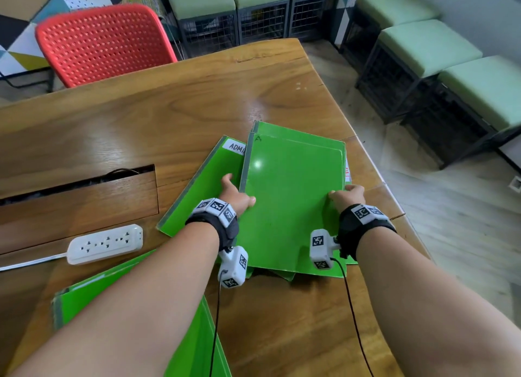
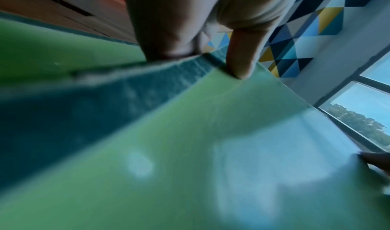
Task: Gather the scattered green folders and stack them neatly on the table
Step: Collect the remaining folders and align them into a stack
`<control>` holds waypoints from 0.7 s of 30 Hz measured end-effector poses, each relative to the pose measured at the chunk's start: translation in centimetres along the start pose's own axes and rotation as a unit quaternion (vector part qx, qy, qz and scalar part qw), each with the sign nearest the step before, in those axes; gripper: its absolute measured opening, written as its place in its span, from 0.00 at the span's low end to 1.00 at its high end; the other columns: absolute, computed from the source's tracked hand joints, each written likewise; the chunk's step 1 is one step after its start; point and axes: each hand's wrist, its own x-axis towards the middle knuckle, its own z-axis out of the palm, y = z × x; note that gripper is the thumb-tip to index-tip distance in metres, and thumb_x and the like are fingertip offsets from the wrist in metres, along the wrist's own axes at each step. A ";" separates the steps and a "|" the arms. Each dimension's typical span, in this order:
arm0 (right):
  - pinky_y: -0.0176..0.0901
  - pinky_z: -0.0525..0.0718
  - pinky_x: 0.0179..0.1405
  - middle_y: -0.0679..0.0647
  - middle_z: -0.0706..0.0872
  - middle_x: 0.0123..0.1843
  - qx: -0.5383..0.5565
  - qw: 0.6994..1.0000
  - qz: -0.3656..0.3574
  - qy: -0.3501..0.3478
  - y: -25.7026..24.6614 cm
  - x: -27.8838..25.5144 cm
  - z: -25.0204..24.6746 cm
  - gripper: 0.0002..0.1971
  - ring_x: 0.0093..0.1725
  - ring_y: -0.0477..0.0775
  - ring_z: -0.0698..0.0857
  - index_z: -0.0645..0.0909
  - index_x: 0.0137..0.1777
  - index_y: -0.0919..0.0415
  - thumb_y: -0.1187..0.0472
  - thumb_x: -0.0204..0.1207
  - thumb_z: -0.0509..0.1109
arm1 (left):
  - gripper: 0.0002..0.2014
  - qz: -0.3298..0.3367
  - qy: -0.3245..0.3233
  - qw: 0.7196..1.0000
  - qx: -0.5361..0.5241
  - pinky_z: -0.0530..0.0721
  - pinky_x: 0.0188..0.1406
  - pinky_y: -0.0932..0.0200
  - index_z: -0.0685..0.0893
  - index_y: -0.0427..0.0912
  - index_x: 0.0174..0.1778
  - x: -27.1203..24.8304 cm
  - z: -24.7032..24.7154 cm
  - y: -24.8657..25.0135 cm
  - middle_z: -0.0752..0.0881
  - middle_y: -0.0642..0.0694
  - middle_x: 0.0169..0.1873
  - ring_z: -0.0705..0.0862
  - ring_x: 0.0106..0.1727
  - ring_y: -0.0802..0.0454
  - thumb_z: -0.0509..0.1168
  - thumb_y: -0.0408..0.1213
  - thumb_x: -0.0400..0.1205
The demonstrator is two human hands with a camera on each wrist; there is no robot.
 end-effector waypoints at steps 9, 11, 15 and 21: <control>0.46 0.78 0.55 0.61 0.71 0.66 -0.155 0.985 -0.054 -0.047 -3.3 -6.3 8.4 0.17 0.52 0.58 0.76 0.73 0.66 0.68 0.62 0.79 0.64 | 0.23 -0.110 0.075 0.981 0.139 0.77 0.66 0.50 0.75 0.30 0.70 6.7 -9.1 -3.1 0.77 0.34 0.69 0.79 0.68 0.36 0.62 0.37 0.81; 0.51 0.79 0.63 0.62 0.62 0.72 -0.129 0.988 -0.050 -0.070 -3.6 -7.2 9.8 0.21 0.60 0.59 0.76 0.70 0.70 0.67 0.65 0.77 0.65 | 0.27 -0.131 0.076 0.969 0.193 0.74 0.71 0.45 0.70 0.31 0.75 9.2 -9.8 -5.0 0.71 0.34 0.74 0.75 0.72 0.34 0.61 0.38 0.80; 0.42 0.77 0.55 0.64 0.62 0.74 -0.082 0.993 -0.033 -0.074 -4.0 -7.7 10.6 0.27 0.53 0.54 0.73 0.63 0.77 0.67 0.67 0.79 0.65 | 0.31 -0.154 0.085 0.965 0.193 0.71 0.73 0.42 0.60 0.36 0.79 7.2 -9.8 -5.1 0.65 0.32 0.77 0.68 0.75 0.33 0.61 0.39 0.81; 0.44 0.84 0.39 0.59 0.77 0.53 0.026 0.996 -0.016 -0.083 -3.2 -6.4 10.1 0.29 0.43 0.54 0.81 0.59 0.78 0.61 0.70 0.78 0.63 | 0.32 -0.058 0.090 0.994 0.035 0.72 0.60 0.48 0.58 0.38 0.79 4.7 -9.8 -3.6 0.70 0.36 0.72 0.73 0.71 0.36 0.63 0.31 0.79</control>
